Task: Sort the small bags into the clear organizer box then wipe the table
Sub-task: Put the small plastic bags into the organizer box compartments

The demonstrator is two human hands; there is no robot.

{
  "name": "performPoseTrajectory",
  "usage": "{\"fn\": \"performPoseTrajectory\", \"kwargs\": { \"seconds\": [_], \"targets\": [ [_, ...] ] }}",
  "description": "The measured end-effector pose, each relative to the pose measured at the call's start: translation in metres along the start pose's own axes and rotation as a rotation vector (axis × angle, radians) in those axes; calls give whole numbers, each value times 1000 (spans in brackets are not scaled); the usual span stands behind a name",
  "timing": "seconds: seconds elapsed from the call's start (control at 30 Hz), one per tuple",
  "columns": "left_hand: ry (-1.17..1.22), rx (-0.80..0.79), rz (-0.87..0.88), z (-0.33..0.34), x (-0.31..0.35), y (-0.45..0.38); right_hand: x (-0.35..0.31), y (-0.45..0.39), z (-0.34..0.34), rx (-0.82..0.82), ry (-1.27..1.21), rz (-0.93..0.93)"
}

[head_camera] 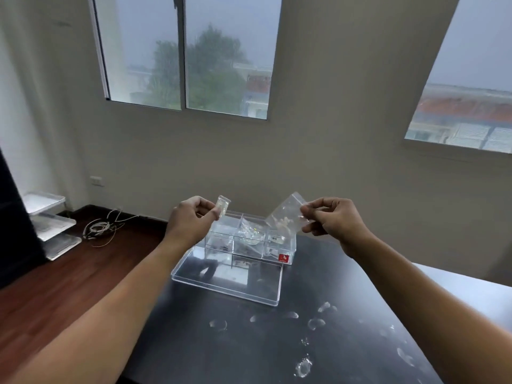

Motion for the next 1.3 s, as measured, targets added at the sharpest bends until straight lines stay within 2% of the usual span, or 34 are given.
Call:
{"fn": "performPoseTrajectory", "kwargs": {
  "seconds": [0.13, 0.3, 0.5, 0.77, 0.87, 0.97, 1.03, 1.17, 1.3],
  "targets": [
    [-170, 50, 48, 3, -6, 8, 4, -21, 12, -15, 303, -124],
    [-271, 77, 70, 9, 0, 15, 9, -38, 34, -128, 608, -239],
    [-351, 158, 147, 15, -4, 16, 19, -42, 60, -183, 754, -381],
    [-370, 124, 41, 18, -18, 12, 34, -47, 70, -155, 864, -461],
    [-360, 118, 126, 18, -19, 12, 26, -40, 66, -76, 895, -615],
    [-387, 143, 316, 14, -13, 15, 16, -26, 58, -36, 788, -813],
    [-445, 117, 437, 13, -9, 17, 14, -12, 57, -120, 810, -890],
    [-623, -1, 613, 14, -5, 22, 28, 3, 62, -330, 1121, -888],
    [-718, -91, 646, 18, -3, 26, 38, 2, 66, -411, 1171, -838]
  ]
}}
Point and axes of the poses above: each hand's wrist, its own y-axis away from the middle knuckle, its own z-axis out of the palm, x = y × z, the point moved 4 cm from there along -y, towards the middle knuckle, and after that the axes turned 7 degrees about x, right-handed, at the moved point
